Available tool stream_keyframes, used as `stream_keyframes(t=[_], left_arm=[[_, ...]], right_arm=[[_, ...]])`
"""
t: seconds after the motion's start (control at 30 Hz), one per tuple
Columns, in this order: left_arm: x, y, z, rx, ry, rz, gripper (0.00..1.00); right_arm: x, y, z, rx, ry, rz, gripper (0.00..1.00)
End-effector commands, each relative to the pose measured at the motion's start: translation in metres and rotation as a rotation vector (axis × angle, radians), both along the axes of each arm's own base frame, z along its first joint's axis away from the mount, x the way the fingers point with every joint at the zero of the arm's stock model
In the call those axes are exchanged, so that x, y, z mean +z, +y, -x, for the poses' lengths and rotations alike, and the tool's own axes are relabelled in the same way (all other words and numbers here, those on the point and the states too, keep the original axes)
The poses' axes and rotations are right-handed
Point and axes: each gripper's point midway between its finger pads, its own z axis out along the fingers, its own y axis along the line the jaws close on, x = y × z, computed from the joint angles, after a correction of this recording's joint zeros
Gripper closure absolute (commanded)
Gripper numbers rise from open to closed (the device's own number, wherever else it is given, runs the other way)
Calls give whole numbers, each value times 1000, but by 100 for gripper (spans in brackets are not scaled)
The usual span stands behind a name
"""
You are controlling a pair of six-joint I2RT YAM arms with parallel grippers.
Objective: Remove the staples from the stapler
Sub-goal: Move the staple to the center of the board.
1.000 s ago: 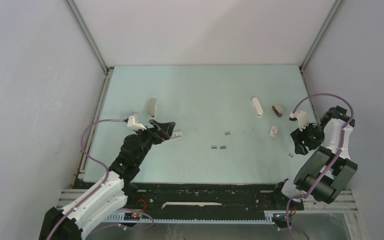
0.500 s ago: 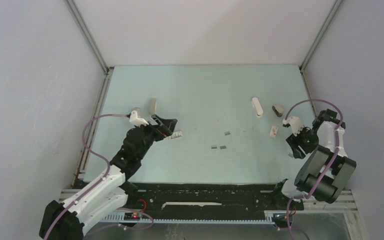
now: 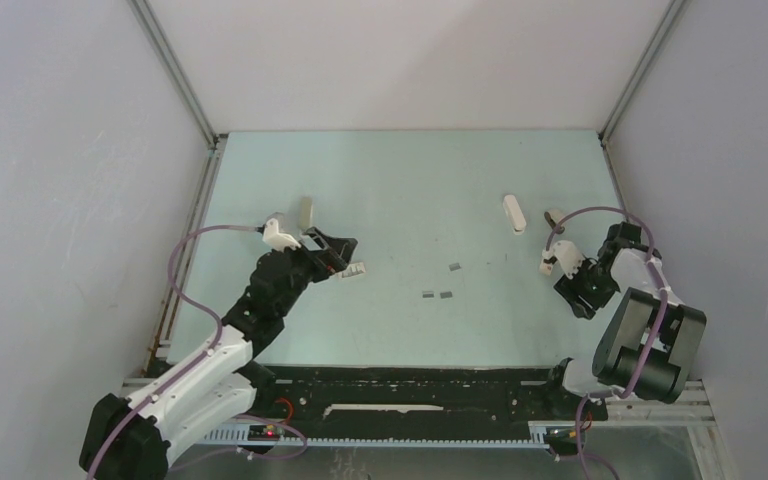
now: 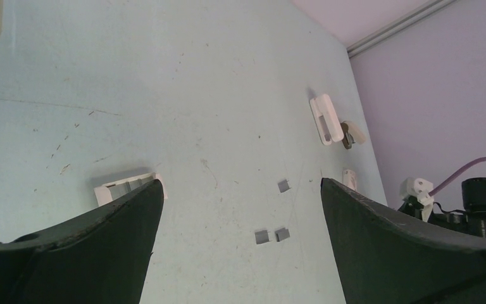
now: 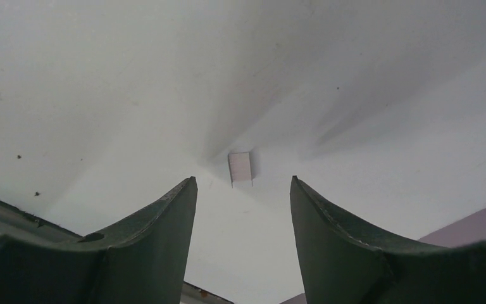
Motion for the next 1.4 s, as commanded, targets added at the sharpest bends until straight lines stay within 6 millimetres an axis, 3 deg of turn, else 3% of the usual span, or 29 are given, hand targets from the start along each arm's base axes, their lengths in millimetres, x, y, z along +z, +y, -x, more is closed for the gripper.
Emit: stream_keyframes(t=[0.0, 0.43, 0.87, 1.1, 1.37], left_arm=[[25, 2, -3, 16, -58, 46, 0], [27, 4, -1, 21, -69, 54, 0], [29, 17, 10, 61, -100, 87, 0], [31, 16, 10, 56, -105, 90, 0], [33, 15, 9, 56, -112, 94, 0]], right_arm=[[-1, -5, -10, -11, -16, 17, 36], [-12, 0, 3, -32, 53, -30, 51], [-23, 0, 15, -91, 117, -79, 76], [-18, 14, 16, -96, 116, -126, 90], [-12, 45, 10, -65, 111, -172, 92]])
